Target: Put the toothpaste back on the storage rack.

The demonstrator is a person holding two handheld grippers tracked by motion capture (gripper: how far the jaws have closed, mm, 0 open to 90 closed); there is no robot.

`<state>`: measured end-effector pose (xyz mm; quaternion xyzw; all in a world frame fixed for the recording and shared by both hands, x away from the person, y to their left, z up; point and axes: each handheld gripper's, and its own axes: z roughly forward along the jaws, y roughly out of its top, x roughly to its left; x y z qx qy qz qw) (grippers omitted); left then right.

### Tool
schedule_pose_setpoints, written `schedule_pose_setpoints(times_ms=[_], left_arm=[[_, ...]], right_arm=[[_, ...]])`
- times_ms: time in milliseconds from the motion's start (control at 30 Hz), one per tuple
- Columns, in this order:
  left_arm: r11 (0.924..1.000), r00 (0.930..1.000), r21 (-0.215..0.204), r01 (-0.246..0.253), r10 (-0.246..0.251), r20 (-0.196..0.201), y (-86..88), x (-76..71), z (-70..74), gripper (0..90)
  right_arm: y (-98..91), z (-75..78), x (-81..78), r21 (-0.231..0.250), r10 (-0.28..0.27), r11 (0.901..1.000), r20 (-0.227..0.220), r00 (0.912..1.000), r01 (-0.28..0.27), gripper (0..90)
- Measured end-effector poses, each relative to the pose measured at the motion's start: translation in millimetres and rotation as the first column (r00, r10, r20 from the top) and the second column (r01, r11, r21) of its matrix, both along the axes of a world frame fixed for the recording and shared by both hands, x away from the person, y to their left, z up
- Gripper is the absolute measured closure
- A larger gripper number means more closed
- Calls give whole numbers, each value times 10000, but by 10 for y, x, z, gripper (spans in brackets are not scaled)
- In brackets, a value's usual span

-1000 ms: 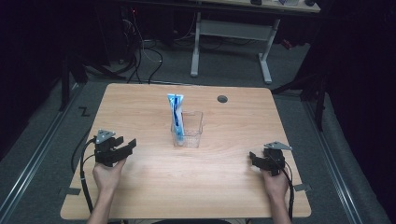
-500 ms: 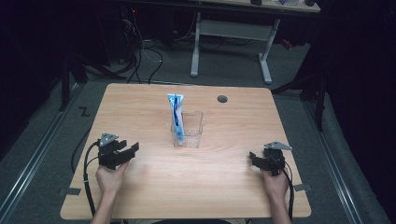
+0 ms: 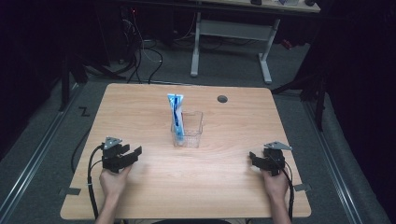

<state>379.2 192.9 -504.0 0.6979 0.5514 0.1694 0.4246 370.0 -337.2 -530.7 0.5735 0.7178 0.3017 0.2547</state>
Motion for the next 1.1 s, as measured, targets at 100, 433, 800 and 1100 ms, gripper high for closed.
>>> schedule_pose_setpoints(times_ms=[100,433,800,1100], left_arm=[[10000,10000,30,3,-2,-70,-10,-1,-31,437],[9995,9997,315,10,-3,-242,-60,-10,-142,437],[9959,9996,905,37,-13,-271,-155,-20,-251,436],[9899,9999,1419,36,-14,-156,-236,-21,-312,435]], right_arm=[[0,0,0,-1,0,10000,2,10000,0,319],[0,0,0,-1,0,10000,1,10000,0,319],[0,0,0,-1,1,10000,2,10000,-1,319],[0,0,0,-1,1,10000,2,10000,-1,319]])
